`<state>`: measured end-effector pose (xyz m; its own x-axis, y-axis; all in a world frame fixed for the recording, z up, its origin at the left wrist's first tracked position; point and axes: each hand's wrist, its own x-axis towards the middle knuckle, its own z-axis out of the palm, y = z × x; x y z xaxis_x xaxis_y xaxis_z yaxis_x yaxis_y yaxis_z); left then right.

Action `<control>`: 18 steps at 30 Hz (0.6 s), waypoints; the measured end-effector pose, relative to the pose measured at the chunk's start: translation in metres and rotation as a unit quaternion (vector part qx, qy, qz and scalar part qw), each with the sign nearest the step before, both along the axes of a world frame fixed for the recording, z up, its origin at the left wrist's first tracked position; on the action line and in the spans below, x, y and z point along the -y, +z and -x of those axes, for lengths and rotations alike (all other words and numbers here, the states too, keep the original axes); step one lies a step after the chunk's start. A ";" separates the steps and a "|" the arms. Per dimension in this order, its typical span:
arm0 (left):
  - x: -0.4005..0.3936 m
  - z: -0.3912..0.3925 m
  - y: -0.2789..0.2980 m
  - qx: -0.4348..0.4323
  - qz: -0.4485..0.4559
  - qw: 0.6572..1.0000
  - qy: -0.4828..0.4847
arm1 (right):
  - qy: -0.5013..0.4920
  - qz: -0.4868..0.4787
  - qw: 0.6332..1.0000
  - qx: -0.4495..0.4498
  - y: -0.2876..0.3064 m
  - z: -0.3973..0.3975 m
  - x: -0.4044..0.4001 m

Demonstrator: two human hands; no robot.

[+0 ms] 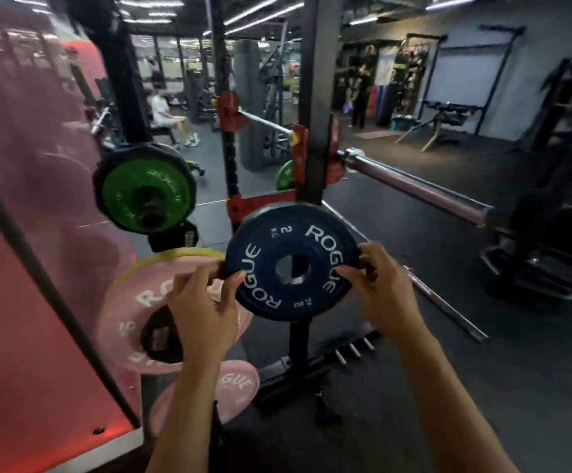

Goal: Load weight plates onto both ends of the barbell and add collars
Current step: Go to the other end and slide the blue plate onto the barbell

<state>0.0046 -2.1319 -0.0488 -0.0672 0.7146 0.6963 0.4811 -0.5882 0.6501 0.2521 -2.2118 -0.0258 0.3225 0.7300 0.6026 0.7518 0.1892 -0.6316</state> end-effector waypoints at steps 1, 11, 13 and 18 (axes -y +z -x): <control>0.009 -0.016 0.000 -0.001 -0.003 1.000 -0.011 | -0.013 -0.005 1.000 -0.005 0.000 -0.013 0.016; 0.031 -0.140 0.004 0.002 -0.003 0.992 -0.123 | -0.105 -0.034 0.993 -0.034 -0.008 -0.117 0.081; 0.024 -0.164 0.003 0.009 -0.003 0.990 -0.138 | -0.113 -0.041 0.992 -0.034 -0.012 -0.138 0.081; 0.002 -0.235 0.003 0.039 0.005 0.978 -0.203 | -0.170 -0.035 0.985 -0.024 -0.004 -0.192 0.078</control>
